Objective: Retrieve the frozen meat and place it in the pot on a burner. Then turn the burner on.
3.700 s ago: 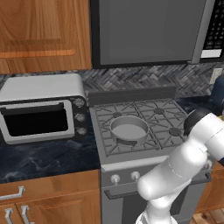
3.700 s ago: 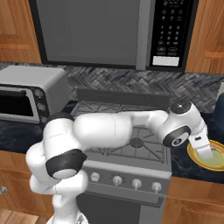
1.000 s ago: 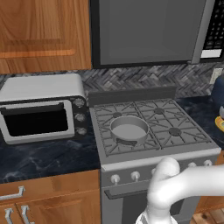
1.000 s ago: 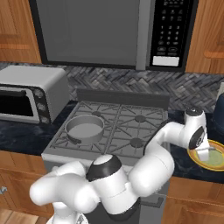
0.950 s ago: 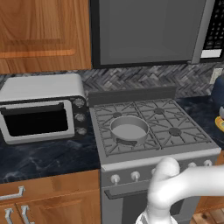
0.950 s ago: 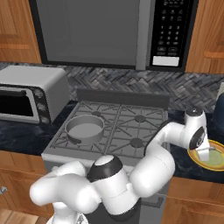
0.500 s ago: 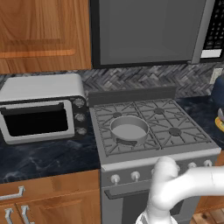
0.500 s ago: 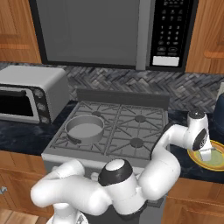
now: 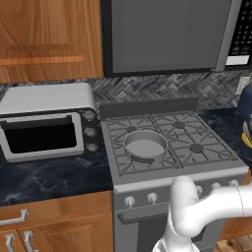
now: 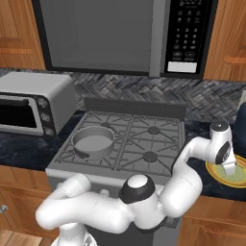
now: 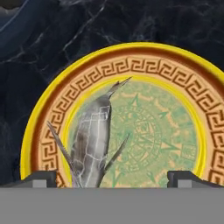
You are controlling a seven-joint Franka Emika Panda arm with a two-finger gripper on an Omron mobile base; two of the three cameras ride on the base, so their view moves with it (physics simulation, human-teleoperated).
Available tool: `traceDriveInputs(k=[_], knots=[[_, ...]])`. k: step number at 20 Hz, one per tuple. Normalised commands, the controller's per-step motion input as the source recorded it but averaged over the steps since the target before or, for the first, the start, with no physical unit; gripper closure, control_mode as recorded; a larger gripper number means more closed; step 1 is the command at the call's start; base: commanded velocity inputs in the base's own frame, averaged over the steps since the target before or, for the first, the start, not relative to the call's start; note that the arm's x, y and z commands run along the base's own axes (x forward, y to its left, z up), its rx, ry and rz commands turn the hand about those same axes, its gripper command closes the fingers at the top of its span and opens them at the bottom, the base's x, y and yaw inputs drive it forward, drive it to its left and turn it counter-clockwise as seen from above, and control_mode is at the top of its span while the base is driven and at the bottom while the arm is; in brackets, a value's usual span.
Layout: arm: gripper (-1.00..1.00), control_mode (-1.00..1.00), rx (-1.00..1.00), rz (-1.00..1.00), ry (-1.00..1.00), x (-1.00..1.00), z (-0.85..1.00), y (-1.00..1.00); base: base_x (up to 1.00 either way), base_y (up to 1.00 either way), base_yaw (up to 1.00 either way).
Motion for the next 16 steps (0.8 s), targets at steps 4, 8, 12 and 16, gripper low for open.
traceDriveInputs(k=[4, 8, 12, 16], knots=[[-1.0, -1.0, 0.0, 0.01, 0.0, 0.32, -0.26, -0.18, 0.0, 0.0, 0.0], [-1.0, -1.0, 0.0, 0.01, 0.0, 0.28, -0.3, -0.16, 0.0, 0.0, 0.0], [-1.0, -1.0, 0.0, 0.02, 0.0, 0.15, -0.31, -0.16, 0.0, 0.0, 0.0], [1.0, -1.0, 0.0, 0.03, 0.0, 0.0, -0.36, -0.1, 0.0, 0.0, 0.0]])
